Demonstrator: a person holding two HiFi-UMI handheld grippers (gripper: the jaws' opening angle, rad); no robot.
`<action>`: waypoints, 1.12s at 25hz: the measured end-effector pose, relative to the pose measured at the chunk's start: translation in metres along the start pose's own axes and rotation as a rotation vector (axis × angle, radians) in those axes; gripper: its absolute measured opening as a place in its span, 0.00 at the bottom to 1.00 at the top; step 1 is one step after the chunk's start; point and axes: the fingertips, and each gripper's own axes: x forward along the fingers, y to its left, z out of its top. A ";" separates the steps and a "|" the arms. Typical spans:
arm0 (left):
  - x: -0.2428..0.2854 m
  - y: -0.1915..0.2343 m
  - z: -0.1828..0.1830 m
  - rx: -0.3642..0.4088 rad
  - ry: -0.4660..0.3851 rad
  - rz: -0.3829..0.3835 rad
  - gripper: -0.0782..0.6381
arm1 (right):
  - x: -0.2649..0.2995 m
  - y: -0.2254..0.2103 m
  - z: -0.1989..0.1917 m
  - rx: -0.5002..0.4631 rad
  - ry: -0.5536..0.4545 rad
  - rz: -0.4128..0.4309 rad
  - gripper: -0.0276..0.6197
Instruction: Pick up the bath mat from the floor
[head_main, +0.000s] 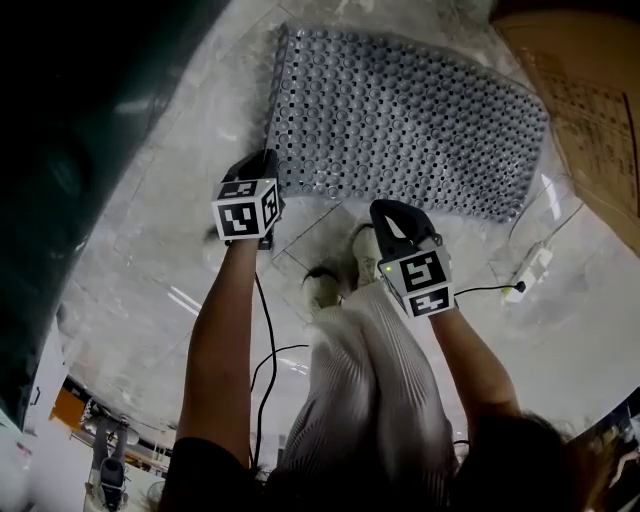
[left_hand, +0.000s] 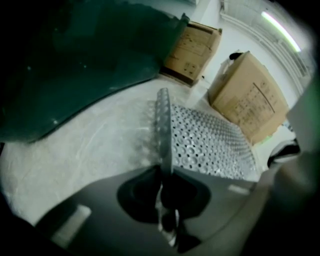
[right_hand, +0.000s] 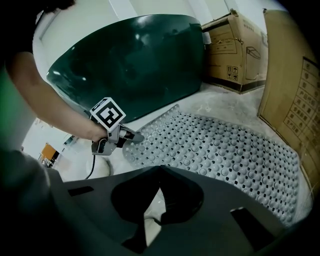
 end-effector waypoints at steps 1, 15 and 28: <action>-0.004 -0.004 0.003 0.000 -0.003 -0.004 0.14 | -0.004 -0.001 0.002 0.002 0.000 -0.006 0.04; -0.081 -0.076 0.051 0.083 -0.001 -0.071 0.14 | -0.094 0.006 0.062 0.048 -0.065 -0.078 0.04; -0.176 -0.149 0.094 0.140 0.005 -0.155 0.13 | -0.187 0.031 0.109 0.092 -0.113 -0.116 0.04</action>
